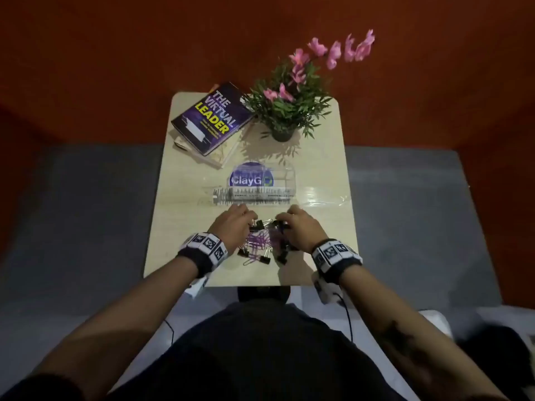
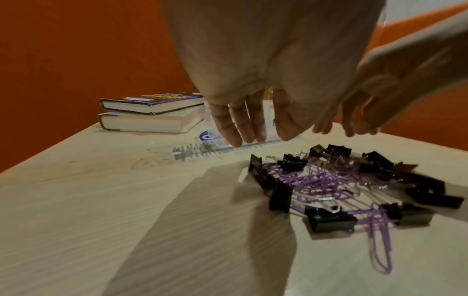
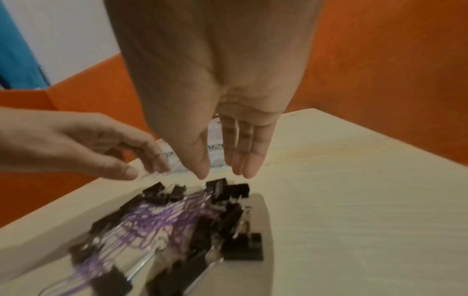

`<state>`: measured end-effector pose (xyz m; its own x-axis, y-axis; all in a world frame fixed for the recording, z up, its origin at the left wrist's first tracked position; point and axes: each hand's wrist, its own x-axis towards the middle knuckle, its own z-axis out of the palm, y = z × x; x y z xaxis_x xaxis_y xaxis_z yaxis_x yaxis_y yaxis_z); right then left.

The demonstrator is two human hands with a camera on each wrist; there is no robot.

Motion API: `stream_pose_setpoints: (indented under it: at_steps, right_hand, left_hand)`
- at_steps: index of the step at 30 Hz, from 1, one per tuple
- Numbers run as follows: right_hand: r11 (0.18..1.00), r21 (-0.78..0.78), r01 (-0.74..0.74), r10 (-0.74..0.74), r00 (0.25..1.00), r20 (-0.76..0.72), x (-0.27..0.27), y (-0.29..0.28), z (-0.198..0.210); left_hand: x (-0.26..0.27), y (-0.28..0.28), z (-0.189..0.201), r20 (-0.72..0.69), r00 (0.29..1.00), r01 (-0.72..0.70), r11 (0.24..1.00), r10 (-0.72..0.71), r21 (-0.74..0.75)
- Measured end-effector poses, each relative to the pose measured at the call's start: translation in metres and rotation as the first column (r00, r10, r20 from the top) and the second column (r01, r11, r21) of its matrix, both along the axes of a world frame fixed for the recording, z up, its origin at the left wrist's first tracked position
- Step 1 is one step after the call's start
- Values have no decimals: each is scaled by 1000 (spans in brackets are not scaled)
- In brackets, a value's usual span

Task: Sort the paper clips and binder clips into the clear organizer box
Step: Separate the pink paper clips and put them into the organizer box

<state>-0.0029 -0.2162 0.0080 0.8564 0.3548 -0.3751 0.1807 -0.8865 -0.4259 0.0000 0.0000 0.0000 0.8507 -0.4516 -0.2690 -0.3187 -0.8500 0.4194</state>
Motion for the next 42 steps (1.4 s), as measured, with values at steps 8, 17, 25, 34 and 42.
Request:
stream_pose_setpoints:
  at_steps: [8,17,25,34,42]
  right_hand:
    - [997,-63,-54,56,998,33,-3,-1,-19]
    - [994,-13,111,-108,985,137,-6,-33,-16]
    - [988,-130,-87,103,987,124,-11,15,-21]
    - [977,-94,190,-168,964,206,-19,-2,-23]
    - [991,-82,101,-82,973,215,-22,11,-21]
  left_hand:
    - [-10,16,-6,-8,1000,8,971,-6,239]
    - [-28,30,-8,99,992,-95,967,73,234]
    - [-9,-5,-7,78,983,139,945,-169,295]
    - [-14,5,-11,137,985,-134,960,103,245]
    - [-37,-3,-14,115,991,38,956,-75,289]
